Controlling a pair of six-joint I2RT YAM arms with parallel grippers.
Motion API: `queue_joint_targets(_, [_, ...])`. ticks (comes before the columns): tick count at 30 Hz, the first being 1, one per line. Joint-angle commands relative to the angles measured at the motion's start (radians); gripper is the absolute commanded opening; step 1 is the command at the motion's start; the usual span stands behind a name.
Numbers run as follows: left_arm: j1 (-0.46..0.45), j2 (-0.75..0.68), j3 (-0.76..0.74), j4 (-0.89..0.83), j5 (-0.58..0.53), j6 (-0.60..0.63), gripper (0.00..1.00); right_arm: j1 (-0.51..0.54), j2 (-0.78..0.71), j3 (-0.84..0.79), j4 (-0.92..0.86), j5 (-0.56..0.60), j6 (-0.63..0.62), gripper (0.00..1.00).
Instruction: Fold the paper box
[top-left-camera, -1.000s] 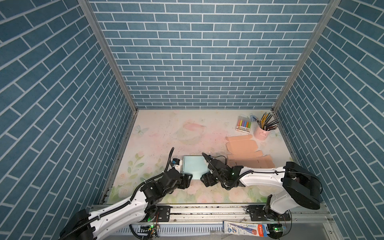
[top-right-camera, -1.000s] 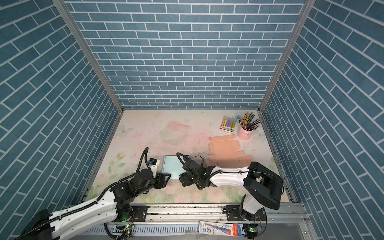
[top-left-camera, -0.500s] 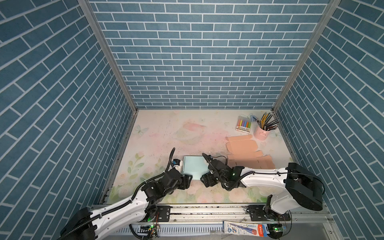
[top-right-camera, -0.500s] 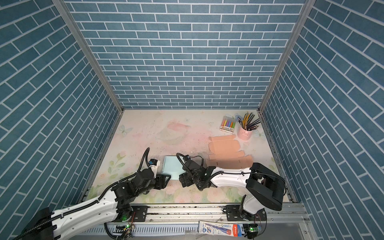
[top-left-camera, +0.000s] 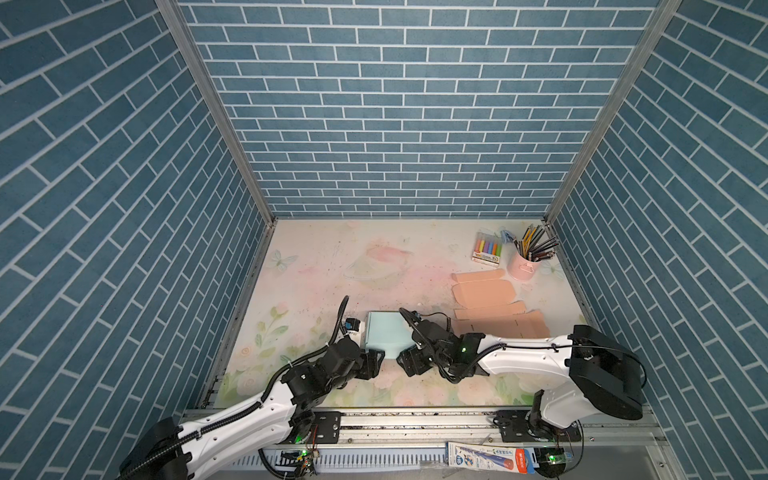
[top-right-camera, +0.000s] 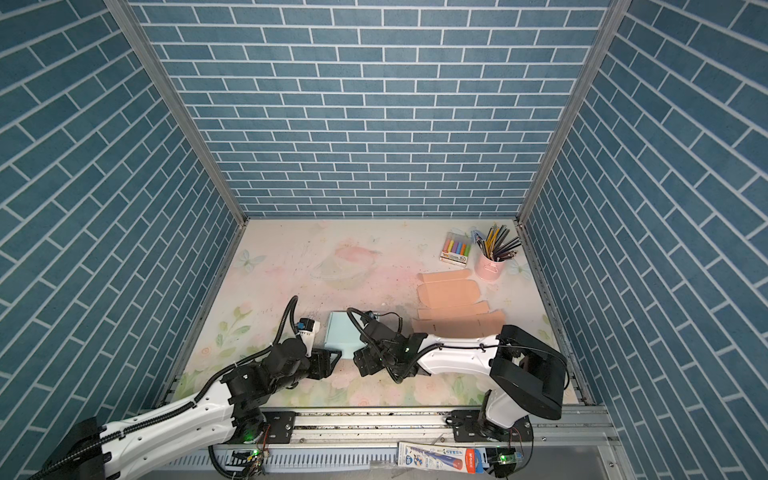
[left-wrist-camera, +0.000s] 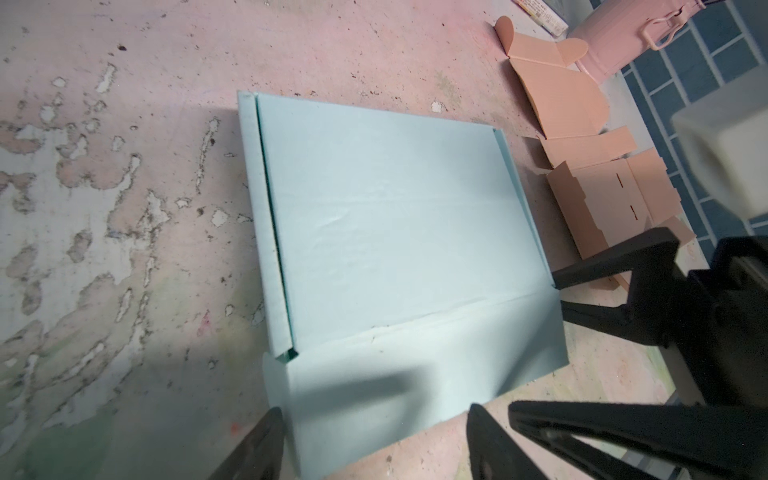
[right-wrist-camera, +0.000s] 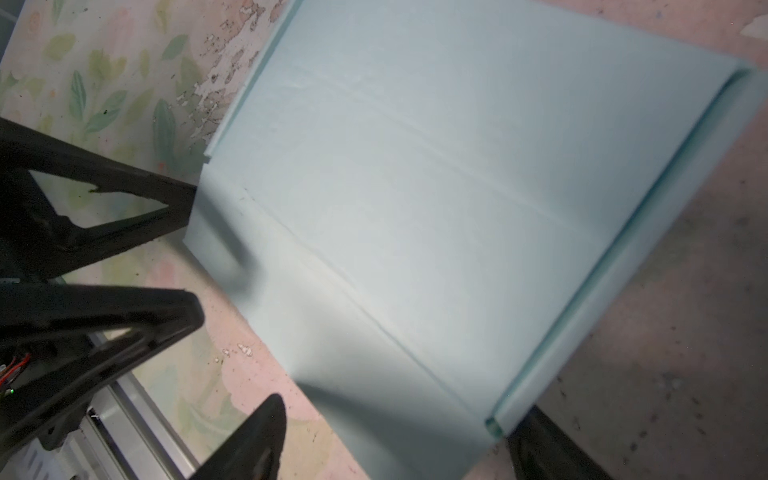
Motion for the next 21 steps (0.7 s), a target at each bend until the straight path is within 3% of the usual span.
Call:
queue_joint_targets(1, [-0.012,-0.019,-0.013,0.005,0.007,-0.018,0.69,0.016,0.024,0.034,0.005,-0.015,0.024,0.82])
queue_joint_targets(21, [-0.02,-0.02,-0.027,0.012,-0.002,-0.029,0.67,0.034,0.004,0.001,-0.005,0.02,0.057,0.86])
